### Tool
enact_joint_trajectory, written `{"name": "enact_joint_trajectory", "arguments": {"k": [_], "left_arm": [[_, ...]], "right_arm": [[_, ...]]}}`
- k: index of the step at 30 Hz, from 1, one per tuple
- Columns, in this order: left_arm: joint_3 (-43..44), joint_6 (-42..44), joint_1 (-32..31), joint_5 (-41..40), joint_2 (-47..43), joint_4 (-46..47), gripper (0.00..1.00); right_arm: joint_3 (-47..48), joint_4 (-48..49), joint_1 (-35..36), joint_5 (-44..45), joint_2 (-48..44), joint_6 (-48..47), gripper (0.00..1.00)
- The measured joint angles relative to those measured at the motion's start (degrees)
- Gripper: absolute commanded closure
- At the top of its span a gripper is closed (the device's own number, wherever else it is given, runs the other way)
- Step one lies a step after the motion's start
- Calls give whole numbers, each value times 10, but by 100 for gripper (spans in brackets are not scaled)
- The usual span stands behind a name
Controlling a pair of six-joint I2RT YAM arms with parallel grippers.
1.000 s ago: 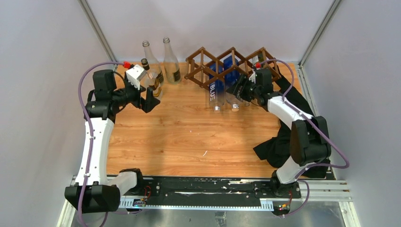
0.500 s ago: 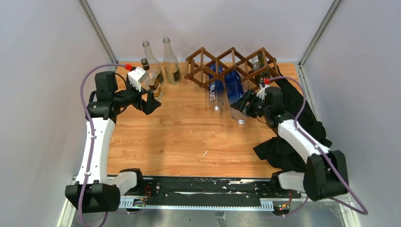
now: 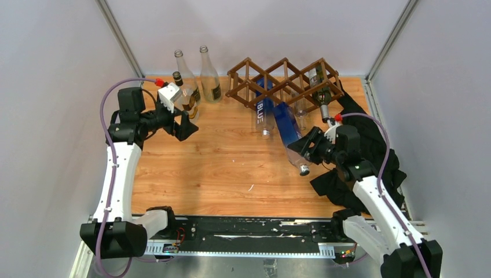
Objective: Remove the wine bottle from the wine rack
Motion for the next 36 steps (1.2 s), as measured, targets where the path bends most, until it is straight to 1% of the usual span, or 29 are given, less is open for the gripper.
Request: {"name": "enact_joint_trajectory", "arguments": {"k": [5, 10, 11, 14, 17, 19, 25, 28, 32, 36], "left_arm": [[-7, 14, 0, 9, 0, 1, 0], [-38, 41, -14, 17, -12, 1, 0], [-48, 49, -27, 12, -18, 2, 0], [-85, 89, -96, -11, -48, -1, 0], [-106, 140, -168, -44, -79, -13, 0], [-108, 168, -202, -66, -92, -21, 0], [-107, 250, -270, -132, -118, -33, 0], [-106, 273, -299, -149, -133, -34, 0], [-110, 310, -353, -168, -153, -33, 0], [-146, 351, -409, -192, -178, -31, 0]], "right_arm": [[0, -25, 0, -2, -47, 14, 100], [0, -36, 2, -17, -44, 21, 100], [0, -40, 5, -20, -41, 21, 100], [9, -65, 29, -15, -21, 19, 100], [36, -96, 82, 9, 2, 10, 100], [65, -115, 125, 16, 20, 2, 100], [139, -149, 247, 21, 72, -17, 100], [151, -153, 275, 26, 86, -20, 100], [181, -160, 309, 36, 131, -23, 100], [227, -166, 340, 43, 188, -26, 100]]}}
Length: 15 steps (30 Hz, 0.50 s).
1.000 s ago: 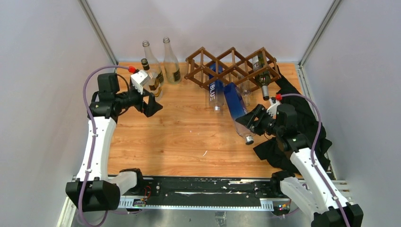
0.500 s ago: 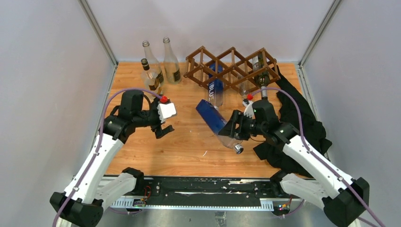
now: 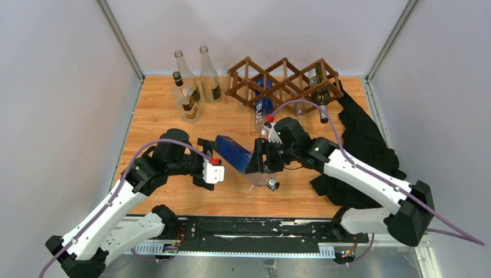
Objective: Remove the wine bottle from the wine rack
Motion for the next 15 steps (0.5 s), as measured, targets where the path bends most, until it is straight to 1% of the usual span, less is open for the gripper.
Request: {"name": "enact_joint_trajectory", "arguments": {"k": [5, 15], "left_arm": [[-41, 19, -42, -26, -23, 2, 0], [-71, 34, -53, -60, -43, 21, 0]], "right_arm": [[56, 0, 36, -5, 58, -5, 100], [125, 7, 78, -26, 146, -7, 100]]}}
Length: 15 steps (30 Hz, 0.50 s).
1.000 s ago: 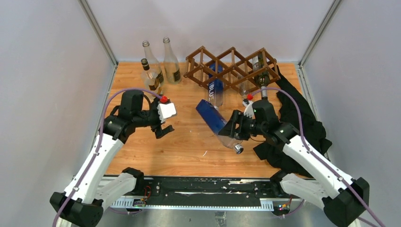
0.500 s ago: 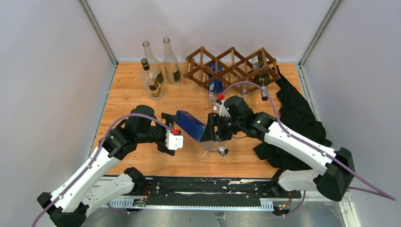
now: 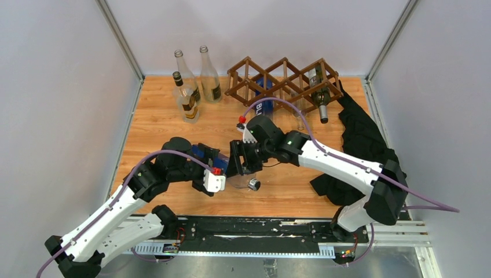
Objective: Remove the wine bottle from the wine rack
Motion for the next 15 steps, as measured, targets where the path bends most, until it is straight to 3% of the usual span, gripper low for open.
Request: {"name": "enact_joint_trajectory", "arguments": {"k": [10, 12, 15], "left_arm": [[-16, 12, 0, -3, -3, 4, 15], [-20, 16, 0, -3, -7, 6, 21], [-25, 20, 0, -4, -11, 6, 39]], "right_arm": [[44, 12, 17, -23, 44, 3, 100], [50, 18, 18, -28, 44, 5, 100], [52, 29, 19, -37, 44, 8, 96]]}}
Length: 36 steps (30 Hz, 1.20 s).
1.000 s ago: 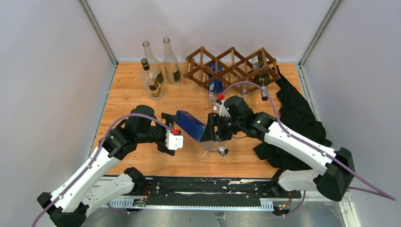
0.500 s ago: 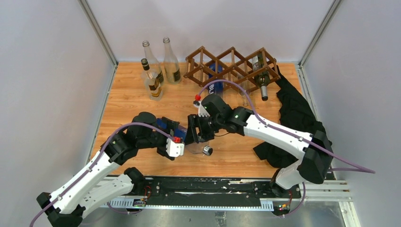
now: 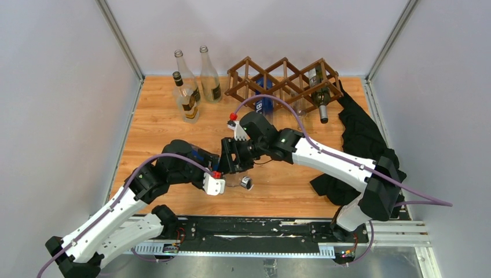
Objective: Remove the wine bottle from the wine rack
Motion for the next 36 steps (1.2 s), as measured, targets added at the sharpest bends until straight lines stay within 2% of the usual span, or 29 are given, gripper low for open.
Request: {"name": "enact_joint_trajectory", "arguments": {"k": [1, 3, 5, 6, 7, 10, 16, 22, 30, 36], "left_arm": [[0, 3, 0, -1, 0, 2, 48], [0, 16, -1, 0, -1, -1, 72], [0, 15, -3, 0, -1, -4, 92], [0, 16, -3, 0, -2, -3, 99], [0, 15, -3, 0, -2, -3, 100], [-1, -3, -3, -6, -3, -10, 100], [-4, -73, -4, -10, -12, -1, 100], [0, -180, -4, -19, -5, 18, 100], [70, -316, -4, 1, 31, 22, 100], [131, -412, -4, 46, 53, 29, 100]], "right_arm": [[0, 2, 0, -3, 0, 0, 86], [0, 1, 0, -6, 0, -3, 58], [0, -2, 0, -6, 0, -4, 23], [0, -2, 0, -6, 0, -5, 16], [0, -2, 0, -6, -1, -5, 12], [-3, 22, -2, -4, -23, -13, 8], [-46, 60, -23, 12, -147, -20, 2], [-104, 66, -50, 45, -254, -41, 1], [-147, 53, -55, 69, -299, -95, 0], [-173, 95, -55, 59, -316, -150, 0]]}}
